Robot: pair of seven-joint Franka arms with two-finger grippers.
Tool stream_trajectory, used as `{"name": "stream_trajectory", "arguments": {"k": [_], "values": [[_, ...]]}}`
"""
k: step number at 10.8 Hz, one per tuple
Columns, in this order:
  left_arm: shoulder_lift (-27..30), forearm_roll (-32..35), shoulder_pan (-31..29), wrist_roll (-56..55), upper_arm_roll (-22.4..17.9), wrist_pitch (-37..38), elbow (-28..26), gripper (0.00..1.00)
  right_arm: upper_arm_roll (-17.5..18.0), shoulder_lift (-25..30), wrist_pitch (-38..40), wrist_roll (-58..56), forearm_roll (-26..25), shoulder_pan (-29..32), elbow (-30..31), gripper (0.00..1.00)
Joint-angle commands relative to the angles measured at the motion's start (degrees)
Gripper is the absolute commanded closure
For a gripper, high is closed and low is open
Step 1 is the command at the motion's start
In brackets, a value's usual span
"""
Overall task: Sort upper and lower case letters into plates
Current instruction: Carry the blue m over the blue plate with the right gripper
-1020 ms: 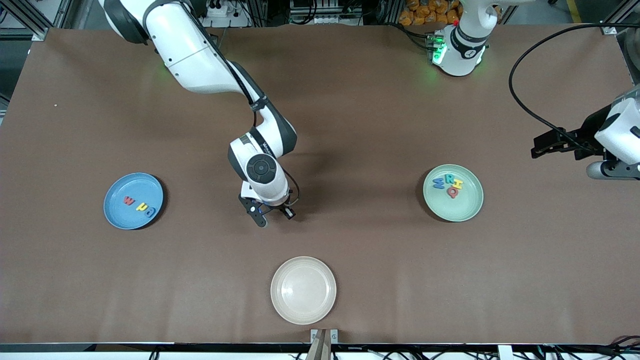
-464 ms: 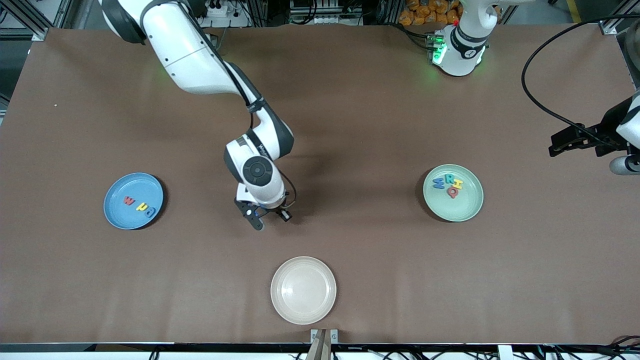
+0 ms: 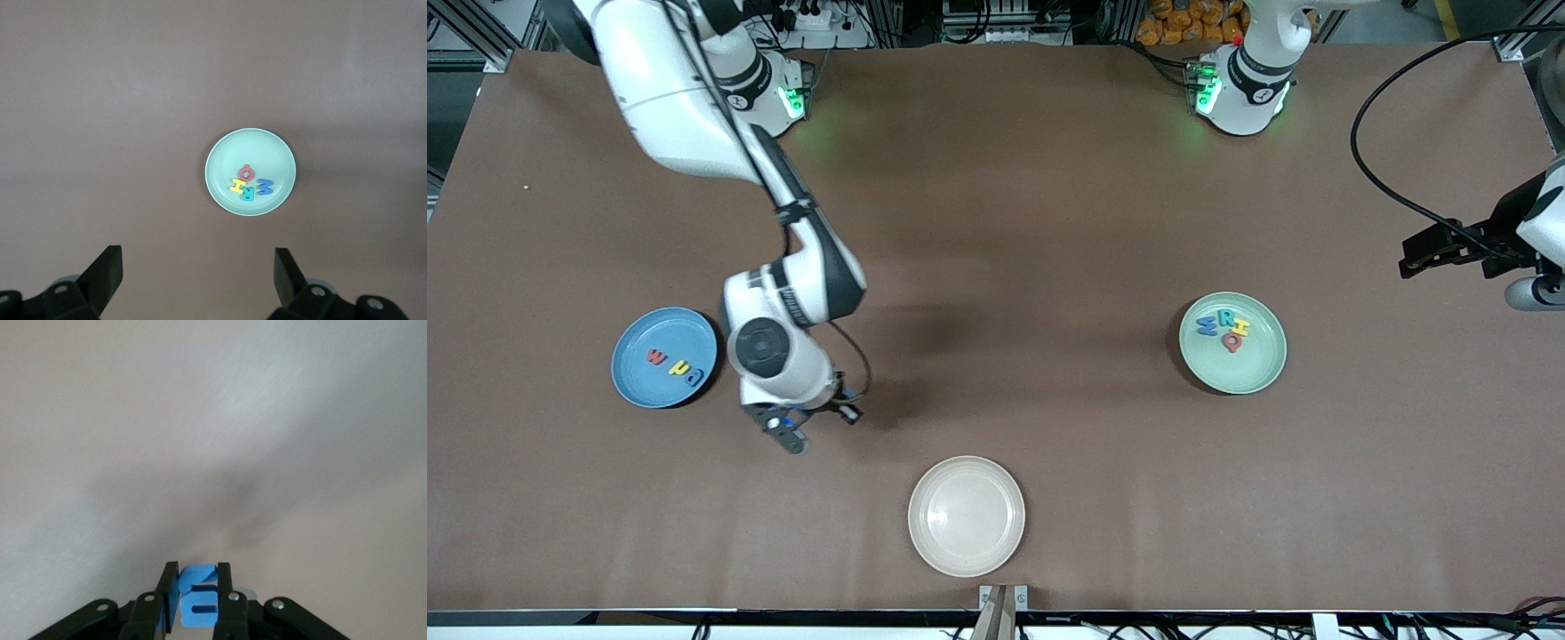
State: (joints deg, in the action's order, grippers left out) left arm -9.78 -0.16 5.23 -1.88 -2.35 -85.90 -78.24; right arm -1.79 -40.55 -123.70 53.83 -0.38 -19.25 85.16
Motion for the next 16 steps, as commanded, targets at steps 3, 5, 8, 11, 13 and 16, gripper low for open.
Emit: {"name": "stream_trajectory", "arguments": {"k": [3,5,8,11,13,16], "values": [[-0.2,1.0,0.4,-0.8,0.4,1.4,1.2,0.0,0.5,5.0,8.7,-20.1,-5.2,9.6,2.2,1.0],[-0.2,0.9,0.4,-0.8,0.4,1.4,1.2,0.0,0.5,5.7,8.8,-27.3,-7.5,13.7,4.1,1.0],[-0.2,0.2,0.3,-0.8,0.2,1.4,1.2,0.0,0.4,9.2,6.9,-34.4,-7.9,17.6,12.1,1.0],[-0.2,0.2,0.1,-0.7,0.2,1.4,1.2,0.0,-1.1,12.4,4.5,-40.5,-8.1,19.2,17.7,1.0],[-0.2,0.2,0.3,-0.8,0.2,1.4,1.2,0.0,-1.5,14.9,2.5,-42.6,-8.1,20.2,22.8,1.0],[-0.2,0.3,0.2,-0.8,0.2,1.4,1.2,0.0,-1.5,15.4,1.0,-44.6,-8.1,21.4,24.4,0.07]]}}
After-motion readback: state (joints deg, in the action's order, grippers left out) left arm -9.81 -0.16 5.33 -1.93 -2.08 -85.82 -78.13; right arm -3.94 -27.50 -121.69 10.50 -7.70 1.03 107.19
